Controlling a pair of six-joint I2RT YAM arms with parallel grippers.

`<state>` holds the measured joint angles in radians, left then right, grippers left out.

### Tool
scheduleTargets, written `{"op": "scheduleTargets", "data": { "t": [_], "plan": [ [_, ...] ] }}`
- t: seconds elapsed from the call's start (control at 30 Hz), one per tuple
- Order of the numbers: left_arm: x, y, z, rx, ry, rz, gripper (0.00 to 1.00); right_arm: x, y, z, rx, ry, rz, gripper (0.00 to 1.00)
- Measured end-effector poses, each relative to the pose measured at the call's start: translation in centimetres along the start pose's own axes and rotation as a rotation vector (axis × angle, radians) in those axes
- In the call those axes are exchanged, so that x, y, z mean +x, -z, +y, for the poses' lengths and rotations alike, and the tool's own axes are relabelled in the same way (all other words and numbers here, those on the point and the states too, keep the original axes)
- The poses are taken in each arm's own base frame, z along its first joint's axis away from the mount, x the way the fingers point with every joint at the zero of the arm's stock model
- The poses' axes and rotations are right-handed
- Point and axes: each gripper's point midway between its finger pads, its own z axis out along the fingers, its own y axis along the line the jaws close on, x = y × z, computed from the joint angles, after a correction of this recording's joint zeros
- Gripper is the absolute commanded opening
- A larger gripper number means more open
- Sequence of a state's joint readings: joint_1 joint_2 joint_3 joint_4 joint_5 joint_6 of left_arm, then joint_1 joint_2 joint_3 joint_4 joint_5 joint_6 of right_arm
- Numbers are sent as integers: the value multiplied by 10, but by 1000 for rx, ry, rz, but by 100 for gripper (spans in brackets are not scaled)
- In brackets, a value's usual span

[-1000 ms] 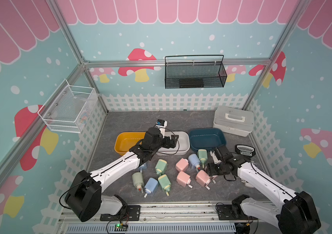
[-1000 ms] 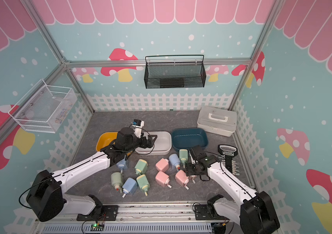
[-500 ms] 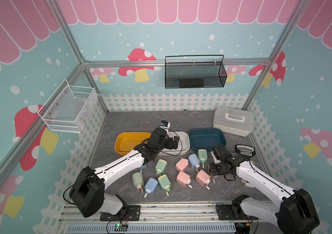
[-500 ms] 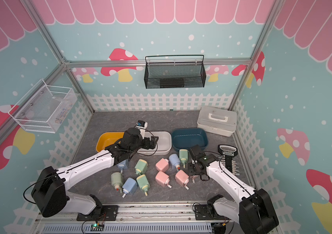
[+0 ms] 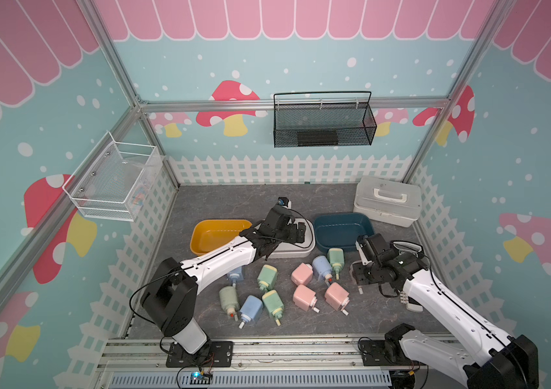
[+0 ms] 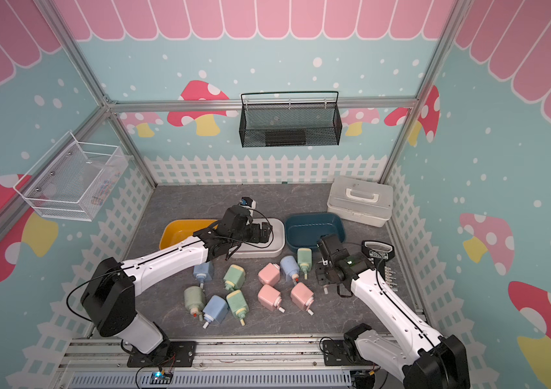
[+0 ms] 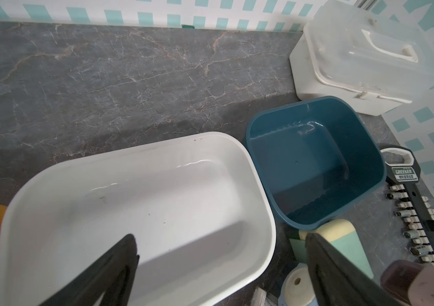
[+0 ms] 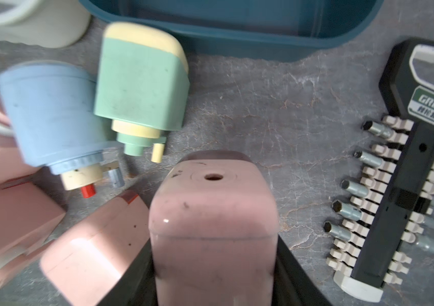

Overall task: Place the pencil sharpeners by color into the storage box
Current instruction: Pick up the pencil sharpener from the center of the board, then place the pencil sharpener in the storage box.

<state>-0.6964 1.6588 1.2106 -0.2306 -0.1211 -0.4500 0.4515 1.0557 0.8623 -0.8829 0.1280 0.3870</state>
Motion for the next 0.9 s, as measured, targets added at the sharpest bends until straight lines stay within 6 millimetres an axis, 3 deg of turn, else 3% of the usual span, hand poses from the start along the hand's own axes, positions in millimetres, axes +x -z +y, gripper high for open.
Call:
{"op": "scheduleTargets", "data": {
  "t": [0.2, 0.33, 0.57, 0.8, 0.9],
  "plan": [
    [5, -17, 1, -46, 30, 69, 99, -41, 19, 7, -14, 58, -73, 0],
    [7, -19, -1, -62, 31, 97, 99, -59, 26, -4, 70, 88, -72, 0],
    [17, -34, -11, -56, 41, 154, 99, -68, 22, -34, 158, 70, -41, 0],
    [23, -53, -30, -26, 46, 201, 99, -80, 4, -59, 121, -10, -2, 0],
    [21, -60, -40, -11, 44, 207, 99, -88, 1, -61, 95, -33, -17, 0]
  ]
}}
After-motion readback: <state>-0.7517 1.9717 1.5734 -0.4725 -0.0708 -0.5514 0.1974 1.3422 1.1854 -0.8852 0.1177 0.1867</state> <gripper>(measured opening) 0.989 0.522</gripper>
